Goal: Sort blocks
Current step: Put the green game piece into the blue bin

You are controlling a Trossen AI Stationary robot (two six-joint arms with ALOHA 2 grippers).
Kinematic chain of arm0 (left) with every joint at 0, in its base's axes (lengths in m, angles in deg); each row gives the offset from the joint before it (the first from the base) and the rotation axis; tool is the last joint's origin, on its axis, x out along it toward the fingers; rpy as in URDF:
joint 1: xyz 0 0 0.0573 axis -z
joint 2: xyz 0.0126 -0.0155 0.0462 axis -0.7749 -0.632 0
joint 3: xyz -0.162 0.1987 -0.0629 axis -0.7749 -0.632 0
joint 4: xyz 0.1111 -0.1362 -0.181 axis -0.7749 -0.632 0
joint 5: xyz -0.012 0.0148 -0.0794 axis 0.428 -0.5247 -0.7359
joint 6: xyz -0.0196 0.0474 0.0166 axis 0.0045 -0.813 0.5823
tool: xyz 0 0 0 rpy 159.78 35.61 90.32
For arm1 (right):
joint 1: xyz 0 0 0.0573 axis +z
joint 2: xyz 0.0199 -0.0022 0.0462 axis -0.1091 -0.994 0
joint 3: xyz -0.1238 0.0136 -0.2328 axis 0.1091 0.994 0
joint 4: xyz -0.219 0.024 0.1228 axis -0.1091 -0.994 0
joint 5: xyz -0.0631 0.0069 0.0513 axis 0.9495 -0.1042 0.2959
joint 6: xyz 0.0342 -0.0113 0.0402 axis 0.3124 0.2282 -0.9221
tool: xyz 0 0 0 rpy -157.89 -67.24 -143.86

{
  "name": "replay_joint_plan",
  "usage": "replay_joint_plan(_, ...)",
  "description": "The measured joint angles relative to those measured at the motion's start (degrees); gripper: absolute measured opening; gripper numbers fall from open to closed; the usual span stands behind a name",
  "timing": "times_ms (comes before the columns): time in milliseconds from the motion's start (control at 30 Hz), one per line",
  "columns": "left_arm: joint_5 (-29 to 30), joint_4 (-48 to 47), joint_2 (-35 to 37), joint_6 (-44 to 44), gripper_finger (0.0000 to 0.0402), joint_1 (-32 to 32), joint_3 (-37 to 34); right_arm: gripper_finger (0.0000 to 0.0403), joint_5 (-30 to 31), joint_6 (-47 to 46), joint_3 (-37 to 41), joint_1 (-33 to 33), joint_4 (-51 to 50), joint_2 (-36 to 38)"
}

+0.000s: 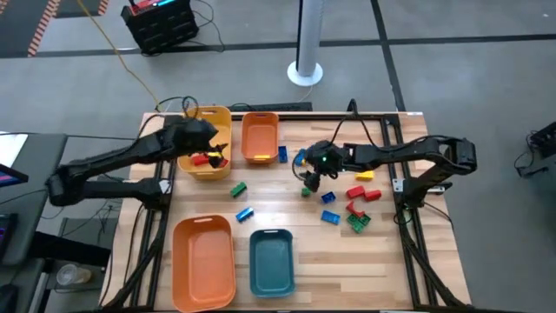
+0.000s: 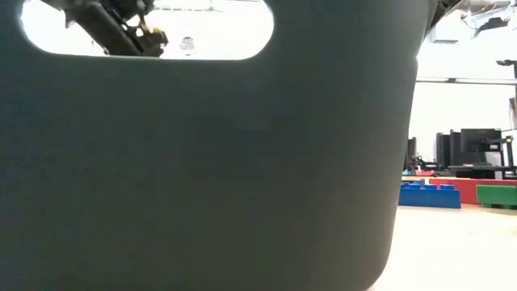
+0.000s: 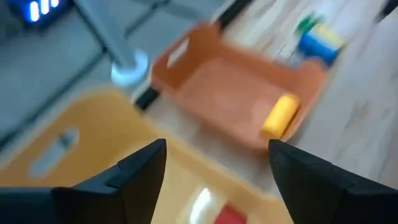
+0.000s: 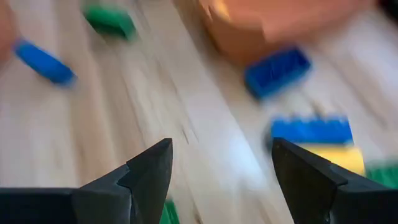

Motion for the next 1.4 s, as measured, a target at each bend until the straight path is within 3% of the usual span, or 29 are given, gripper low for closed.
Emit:
replay_joint_plan(167,0.0,4.0,3.6,-2.7,0.0272,3.2,-0.6,0.0281,2.0,2.9,-1.8,6.0,-7.3,0.4)
replay_joint_plan(333,-0.3,4.5,2.5,-2.7,0.0272,3.8,-0.6,0.0280,2.5,5.0,-3.1,8.9,-10.7,-1.6)
replay_joint_plan(600,-1.2,5.5,0.5,-3.6,0.0272,6.4,-0.7,0.0280,2.8,7.9,-3.2,9.6,-5.7,-9.4)
replay_joint_plan(800,1.8,6.7,1.4,-3.9,0.0272,10.4,-1.2,0.0274,3.1,8.0,-0.6,9.7,-0.8,-13.6)
replay_joint_plan(933,3.3,7.3,1.3,-3.8,0.0272,11.8,-3.2,0.0225,4.7,7.9,-0.3,10.2,-0.3,-13.7)
replay_joint_plan(1133,3.4,8.2,1.8,-5.6,0.0272,12.1,-5.2,0.0083,4.7,8.1,-0.8,10.7,-3.0,-12.9)
replay_joint_plan(1233,3.4,10.7,3.0,-8.6,0.0272,13.0,-6.1,0.0078,5.1,8.1,-2.7,11.8,-7.4,-9.7)
replay_joint_plan(1400,3.3,11.6,5.6,-10.2,0.0272,14.9,-6.3,0.0078,4.8,8.9,-6.3,17.1,-5.3,-1.2)
